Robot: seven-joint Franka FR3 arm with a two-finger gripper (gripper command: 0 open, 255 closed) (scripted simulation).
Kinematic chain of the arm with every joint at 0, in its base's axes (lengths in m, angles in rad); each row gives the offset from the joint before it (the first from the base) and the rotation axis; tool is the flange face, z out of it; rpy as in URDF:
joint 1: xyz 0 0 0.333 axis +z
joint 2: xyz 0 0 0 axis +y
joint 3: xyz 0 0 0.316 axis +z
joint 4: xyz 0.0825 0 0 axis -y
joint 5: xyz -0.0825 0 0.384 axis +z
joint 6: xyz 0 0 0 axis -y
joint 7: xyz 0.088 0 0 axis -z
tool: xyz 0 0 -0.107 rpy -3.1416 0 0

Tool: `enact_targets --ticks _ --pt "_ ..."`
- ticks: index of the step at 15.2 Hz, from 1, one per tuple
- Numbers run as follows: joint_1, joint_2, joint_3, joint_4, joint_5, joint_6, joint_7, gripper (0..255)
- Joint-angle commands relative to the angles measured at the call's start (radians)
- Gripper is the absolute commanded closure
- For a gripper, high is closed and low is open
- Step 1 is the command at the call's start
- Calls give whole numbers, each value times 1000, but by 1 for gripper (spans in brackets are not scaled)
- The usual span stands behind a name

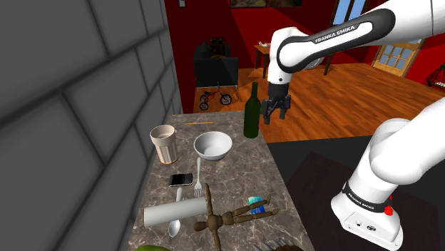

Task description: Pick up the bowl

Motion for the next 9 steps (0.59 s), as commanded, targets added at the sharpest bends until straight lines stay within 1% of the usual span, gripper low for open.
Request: enact_targets --ticks 1,5,9 --pt "10 76 -2 20 30 69 -2 0" --pt "28 224 -9 68 96 191 -21 0" --pt "44 376 -12 139 174 290 -52 0"
